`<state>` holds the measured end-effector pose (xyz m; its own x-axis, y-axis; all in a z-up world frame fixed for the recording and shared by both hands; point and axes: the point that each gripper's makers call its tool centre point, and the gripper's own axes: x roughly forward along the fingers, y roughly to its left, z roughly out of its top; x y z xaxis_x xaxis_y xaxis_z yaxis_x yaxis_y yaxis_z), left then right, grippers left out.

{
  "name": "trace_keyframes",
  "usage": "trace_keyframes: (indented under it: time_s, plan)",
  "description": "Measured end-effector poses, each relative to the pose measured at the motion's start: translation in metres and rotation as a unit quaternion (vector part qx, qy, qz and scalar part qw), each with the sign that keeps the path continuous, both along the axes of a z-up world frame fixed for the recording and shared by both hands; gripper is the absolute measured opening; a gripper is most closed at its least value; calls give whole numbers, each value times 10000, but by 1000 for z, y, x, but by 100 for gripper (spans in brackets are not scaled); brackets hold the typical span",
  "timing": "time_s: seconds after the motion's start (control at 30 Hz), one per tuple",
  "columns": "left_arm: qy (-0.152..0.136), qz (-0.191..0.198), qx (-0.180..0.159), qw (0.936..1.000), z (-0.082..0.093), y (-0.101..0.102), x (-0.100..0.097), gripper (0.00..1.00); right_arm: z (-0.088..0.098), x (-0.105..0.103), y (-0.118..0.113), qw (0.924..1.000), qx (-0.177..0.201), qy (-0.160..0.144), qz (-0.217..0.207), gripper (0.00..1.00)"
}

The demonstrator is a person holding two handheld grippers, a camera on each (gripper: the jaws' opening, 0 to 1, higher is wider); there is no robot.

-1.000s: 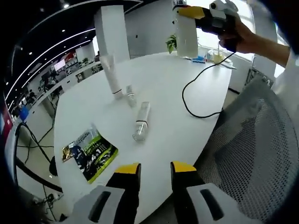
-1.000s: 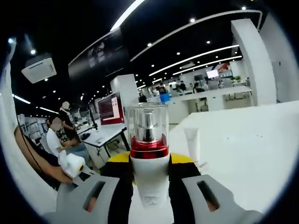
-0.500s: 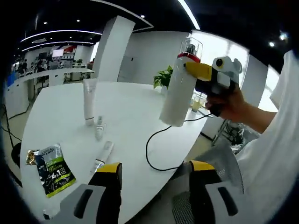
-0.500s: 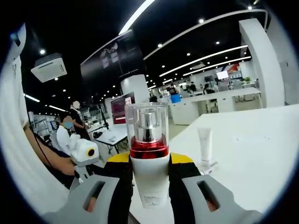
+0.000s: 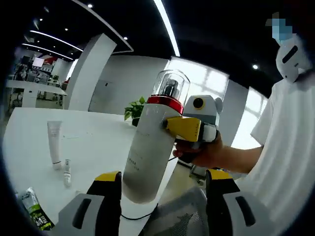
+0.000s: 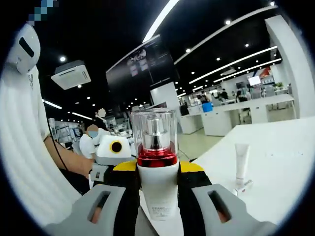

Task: Arrange the skincare products in the storage area until every visible bottle or jar stands upright without overlapping.

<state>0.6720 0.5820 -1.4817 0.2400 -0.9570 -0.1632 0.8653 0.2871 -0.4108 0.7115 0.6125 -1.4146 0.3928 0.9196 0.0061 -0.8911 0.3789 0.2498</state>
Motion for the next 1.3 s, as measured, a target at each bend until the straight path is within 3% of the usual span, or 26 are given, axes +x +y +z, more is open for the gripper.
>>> trace_keyframes:
  time_s: [0.2, 0.4, 0.53, 0.73, 0.83, 0.93, 1.17, 1.3]
  plan:
    - [-312, -147, 252, 9991, 0, -5, -2, 71, 5, -16, 11, 9986, 100, 115, 511, 26]
    - [-335, -329, 111, 9988, 9, -12, -3, 69, 13, -28, 18, 9965, 221, 84, 804, 26]
    - [-363, -600, 104, 9975, 10, -17, -9, 57, 19, -34, 21, 9936, 426, 174, 1031, 26]
    - [-320, -858, -118, 9957, 21, -23, -18, 50, 22, -41, 24, 9903, 588, 289, 1225, 26]
    - [-576, -887, 21, 9944, 19, -25, -17, 43, 24, -41, 26, 9890, 713, 374, 1238, 26]
    - [-374, -901, -115, 9952, 21, -23, -16, 41, 23, -38, 28, 9878, 840, 500, 1214, 26]
    - [-231, -605, -174, 9977, 22, -19, -11, 39, 23, -32, 33, 9868, 969, 641, 1129, 27]
    - [102, -405, -312, 9986, 22, -19, -4, 39, 21, -23, 33, 9866, 1041, 774, 993, 27]
